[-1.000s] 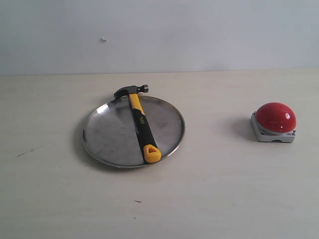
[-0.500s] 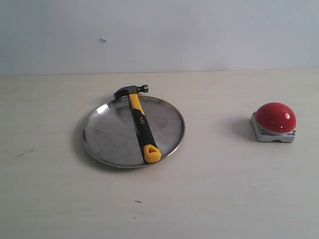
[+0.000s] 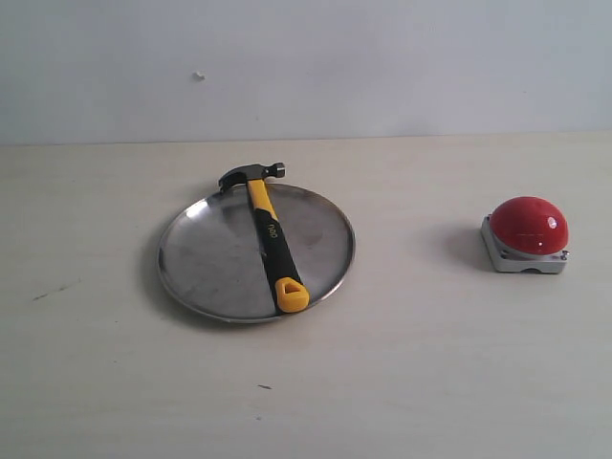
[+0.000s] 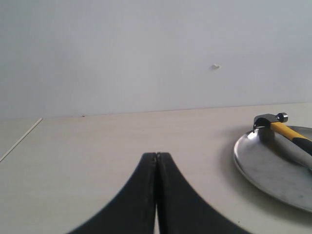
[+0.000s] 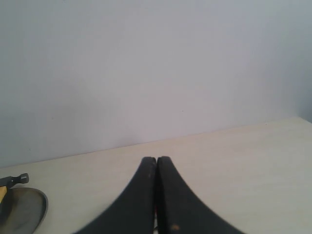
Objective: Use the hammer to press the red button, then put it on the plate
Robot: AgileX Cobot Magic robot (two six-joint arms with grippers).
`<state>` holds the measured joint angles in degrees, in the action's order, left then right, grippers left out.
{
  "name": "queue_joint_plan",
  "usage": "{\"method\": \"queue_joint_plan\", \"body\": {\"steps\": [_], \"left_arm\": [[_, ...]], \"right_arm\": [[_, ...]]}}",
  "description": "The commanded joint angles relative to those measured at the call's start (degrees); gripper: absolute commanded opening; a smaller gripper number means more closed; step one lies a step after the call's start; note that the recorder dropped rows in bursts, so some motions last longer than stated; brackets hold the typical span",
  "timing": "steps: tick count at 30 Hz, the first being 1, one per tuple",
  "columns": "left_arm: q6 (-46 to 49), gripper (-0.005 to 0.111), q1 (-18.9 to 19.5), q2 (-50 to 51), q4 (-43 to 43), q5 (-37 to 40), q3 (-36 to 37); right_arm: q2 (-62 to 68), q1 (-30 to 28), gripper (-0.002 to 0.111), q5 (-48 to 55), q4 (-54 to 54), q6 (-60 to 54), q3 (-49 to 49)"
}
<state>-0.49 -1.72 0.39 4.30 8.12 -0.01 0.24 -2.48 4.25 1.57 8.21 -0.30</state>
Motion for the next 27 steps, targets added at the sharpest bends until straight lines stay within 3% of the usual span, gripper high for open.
{"method": "queue_joint_plan", "body": {"steps": [1,27], "left_arm": [[0.09,0.000,0.02,-0.39,-0.49,-0.09,0.01],[0.09,0.000,0.02,-0.39,-0.49,-0.09,0.01]], "right_arm": [[-0.24,-0.21,0.000,0.06,0.03,0.02,0.30],[-0.24,-0.21,0.000,-0.55,0.03,-0.17,0.30]]}}
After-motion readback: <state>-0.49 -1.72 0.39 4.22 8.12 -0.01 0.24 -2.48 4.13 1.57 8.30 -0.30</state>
